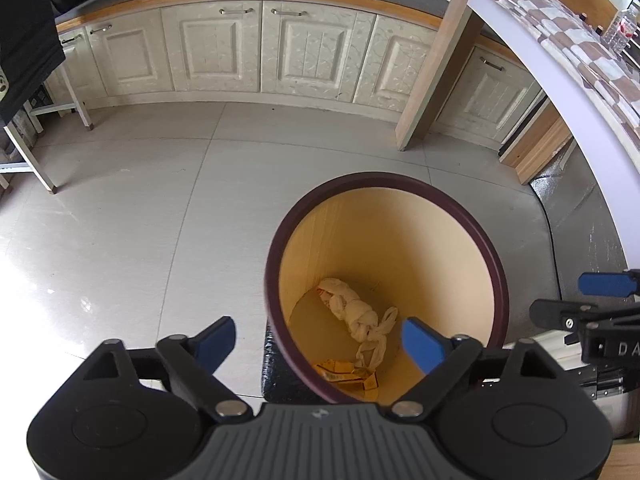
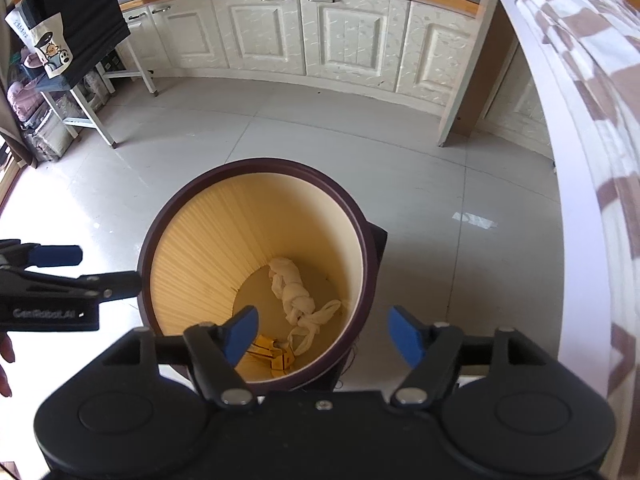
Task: Collect trash
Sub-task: 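Withdraw both open tools from the wastebasket back toward the table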
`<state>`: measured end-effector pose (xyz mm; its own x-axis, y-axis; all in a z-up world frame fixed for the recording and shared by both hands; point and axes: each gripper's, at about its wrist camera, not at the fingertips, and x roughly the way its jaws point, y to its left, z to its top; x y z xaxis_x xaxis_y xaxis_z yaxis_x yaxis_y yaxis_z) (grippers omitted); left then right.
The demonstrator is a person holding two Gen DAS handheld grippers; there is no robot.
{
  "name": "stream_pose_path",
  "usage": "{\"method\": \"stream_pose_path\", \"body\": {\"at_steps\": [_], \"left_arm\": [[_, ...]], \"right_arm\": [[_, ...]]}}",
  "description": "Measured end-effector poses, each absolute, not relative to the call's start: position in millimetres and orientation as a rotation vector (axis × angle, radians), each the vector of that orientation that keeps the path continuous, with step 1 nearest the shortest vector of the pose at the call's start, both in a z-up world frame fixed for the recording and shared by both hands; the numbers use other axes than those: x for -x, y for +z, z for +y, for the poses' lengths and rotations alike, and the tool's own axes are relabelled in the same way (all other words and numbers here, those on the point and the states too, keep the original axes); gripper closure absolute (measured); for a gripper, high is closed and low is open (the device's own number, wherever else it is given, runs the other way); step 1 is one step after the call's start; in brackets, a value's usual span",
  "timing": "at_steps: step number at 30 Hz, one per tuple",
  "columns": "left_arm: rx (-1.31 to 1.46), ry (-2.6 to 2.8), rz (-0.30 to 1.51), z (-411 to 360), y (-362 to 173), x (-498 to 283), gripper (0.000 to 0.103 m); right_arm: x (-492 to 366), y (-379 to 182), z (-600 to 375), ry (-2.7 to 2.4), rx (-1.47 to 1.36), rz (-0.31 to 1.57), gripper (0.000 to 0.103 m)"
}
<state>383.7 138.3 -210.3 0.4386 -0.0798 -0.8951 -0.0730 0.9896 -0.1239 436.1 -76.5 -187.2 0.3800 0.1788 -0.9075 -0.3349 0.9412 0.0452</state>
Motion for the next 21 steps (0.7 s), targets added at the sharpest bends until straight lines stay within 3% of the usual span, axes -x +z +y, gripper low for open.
{"method": "stream_pose_path", "body": {"at_steps": [6,12,21], "left_arm": [[0.152,0.003,1.099,144,-202,-367,0.000],[0.149,0.008,1.075,148,-192,-349,0.000],[0.158,0.005,1.024,153,-178,-317,0.000]], "right_arm": [[-424,-184,-82,0.296,0.145,1.122,0.015],[-407,-176,-86,0.255,0.150,1.089,0.002],[-377,-161,-88,0.266,0.131,1.049,0.000]]}}
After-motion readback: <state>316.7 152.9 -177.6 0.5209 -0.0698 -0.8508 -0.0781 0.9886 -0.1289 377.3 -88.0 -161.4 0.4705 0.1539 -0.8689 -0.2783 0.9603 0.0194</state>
